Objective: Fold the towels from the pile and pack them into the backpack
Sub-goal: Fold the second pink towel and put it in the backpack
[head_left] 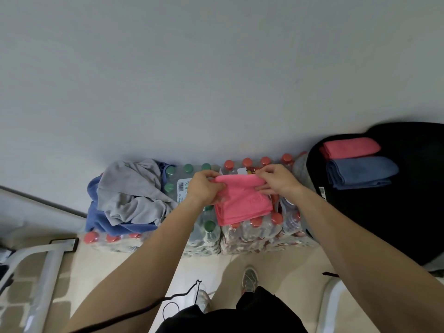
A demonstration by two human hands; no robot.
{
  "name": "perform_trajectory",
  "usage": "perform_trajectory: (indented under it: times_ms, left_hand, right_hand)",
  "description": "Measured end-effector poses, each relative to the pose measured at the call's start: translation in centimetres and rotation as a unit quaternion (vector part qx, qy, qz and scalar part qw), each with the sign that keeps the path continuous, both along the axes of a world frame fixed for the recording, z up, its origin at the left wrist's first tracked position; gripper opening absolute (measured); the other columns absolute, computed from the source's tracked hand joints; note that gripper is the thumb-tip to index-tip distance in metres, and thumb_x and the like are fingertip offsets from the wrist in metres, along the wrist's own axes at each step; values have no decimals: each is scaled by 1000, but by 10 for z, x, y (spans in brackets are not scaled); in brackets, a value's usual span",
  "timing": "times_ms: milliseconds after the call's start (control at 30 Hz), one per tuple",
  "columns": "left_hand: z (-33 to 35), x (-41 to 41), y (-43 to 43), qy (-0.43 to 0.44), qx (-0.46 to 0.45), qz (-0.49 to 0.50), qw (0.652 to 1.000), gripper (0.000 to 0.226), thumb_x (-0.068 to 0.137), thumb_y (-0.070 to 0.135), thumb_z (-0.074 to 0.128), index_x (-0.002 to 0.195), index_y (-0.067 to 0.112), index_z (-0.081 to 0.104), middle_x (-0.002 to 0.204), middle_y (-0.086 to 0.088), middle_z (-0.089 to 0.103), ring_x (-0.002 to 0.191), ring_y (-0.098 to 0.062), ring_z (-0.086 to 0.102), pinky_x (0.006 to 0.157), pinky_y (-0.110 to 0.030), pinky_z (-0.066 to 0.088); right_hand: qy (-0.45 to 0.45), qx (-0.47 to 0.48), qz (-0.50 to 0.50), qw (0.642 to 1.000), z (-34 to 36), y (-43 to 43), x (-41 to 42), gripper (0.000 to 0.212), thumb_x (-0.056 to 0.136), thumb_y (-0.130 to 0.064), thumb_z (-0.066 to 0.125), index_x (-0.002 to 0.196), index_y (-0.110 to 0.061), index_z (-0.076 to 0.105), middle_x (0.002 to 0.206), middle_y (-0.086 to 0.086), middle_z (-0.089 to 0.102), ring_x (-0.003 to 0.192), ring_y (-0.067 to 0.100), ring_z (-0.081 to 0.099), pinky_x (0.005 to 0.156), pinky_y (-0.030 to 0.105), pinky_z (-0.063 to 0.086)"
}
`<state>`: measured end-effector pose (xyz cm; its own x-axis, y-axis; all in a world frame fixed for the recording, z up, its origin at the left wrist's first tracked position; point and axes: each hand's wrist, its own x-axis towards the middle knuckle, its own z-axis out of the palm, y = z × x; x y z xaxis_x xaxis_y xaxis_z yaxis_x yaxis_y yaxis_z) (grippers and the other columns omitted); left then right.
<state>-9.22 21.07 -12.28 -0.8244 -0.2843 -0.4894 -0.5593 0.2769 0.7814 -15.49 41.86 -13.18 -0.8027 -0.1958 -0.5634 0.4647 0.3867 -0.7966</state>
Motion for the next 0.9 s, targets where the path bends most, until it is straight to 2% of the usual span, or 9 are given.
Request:
perform_trajectory:
  times_ms: [167,233,333,433,500,600,733,800,900]
  left_hand:
    - [-5,-2,9,14,13,10,1000,15,90,6,61,91,21,66,82,-12,73,70,-32,73,67,-47,61]
    - [-7,-1,10,13,22,7,1000,14,91,5,60,94,18,65,86,-13,73,75,-30,73,69,-48,61]
    - [-9,1,9,28,-13,-23,999,14,87,8,66,97,17,64,86,-7,73,78,-26,72,69,-44,61]
    - [-6,8,7,40,-59,-76,995,14,85,15,71,96,20,65,81,6,66,76,-13,64,61,-22,51]
    - [-6,14,4,52,-65,-106,991,13,84,15,72,94,20,65,80,11,64,74,-6,60,57,-9,42]
    - [-7,25,2,68,-86,-158,981,15,82,11,74,91,19,65,89,12,61,78,0,57,60,-5,43]
    - [-13,38,0,81,-98,-226,966,27,72,9,81,77,27,62,110,3,56,95,-13,58,76,-15,50]
    - [-17,41,-1,90,-111,-239,960,33,69,10,83,73,32,59,111,5,56,101,-16,57,88,-26,48]
    - [-21,44,0,101,-118,-246,957,33,70,8,82,74,32,60,116,6,54,107,-15,54,93,-25,43]
  right_hand:
    - [16,23,1,1000,-2,-4,-2,16,98,-20,59,106,-8,66,112,13,65,81,27,74,76,36,61]
    - [25,34,-4,999,-3,-3,-3,11,96,-16,62,101,-8,68,109,11,66,85,27,73,76,37,62]
    - [56,70,17,996,-6,0,-3,9,90,-9,67,83,-13,72,96,2,68,94,23,69,78,41,62]
    - [112,125,79,983,-8,6,-3,23,83,-7,71,72,-27,71,83,-7,70,89,18,70,84,43,59]
    - [124,121,106,979,-8,10,0,31,81,-2,71,73,-32,70,87,-8,71,94,17,69,90,42,57]
    - [130,109,154,973,-5,19,6,38,78,6,68,82,-32,73,103,-5,71,105,16,66,96,34,53]
    - [114,91,170,975,-5,31,18,36,82,7,66,93,-25,76,115,-6,68,115,11,60,101,25,44]
    - [118,87,169,975,-7,32,28,40,82,6,66,90,-32,75,121,-5,67,118,10,58,105,29,45]
    - [160,103,166,968,-11,31,43,20,84,-11,70,90,-29,77,124,-7,65,114,9,59,104,33,48]
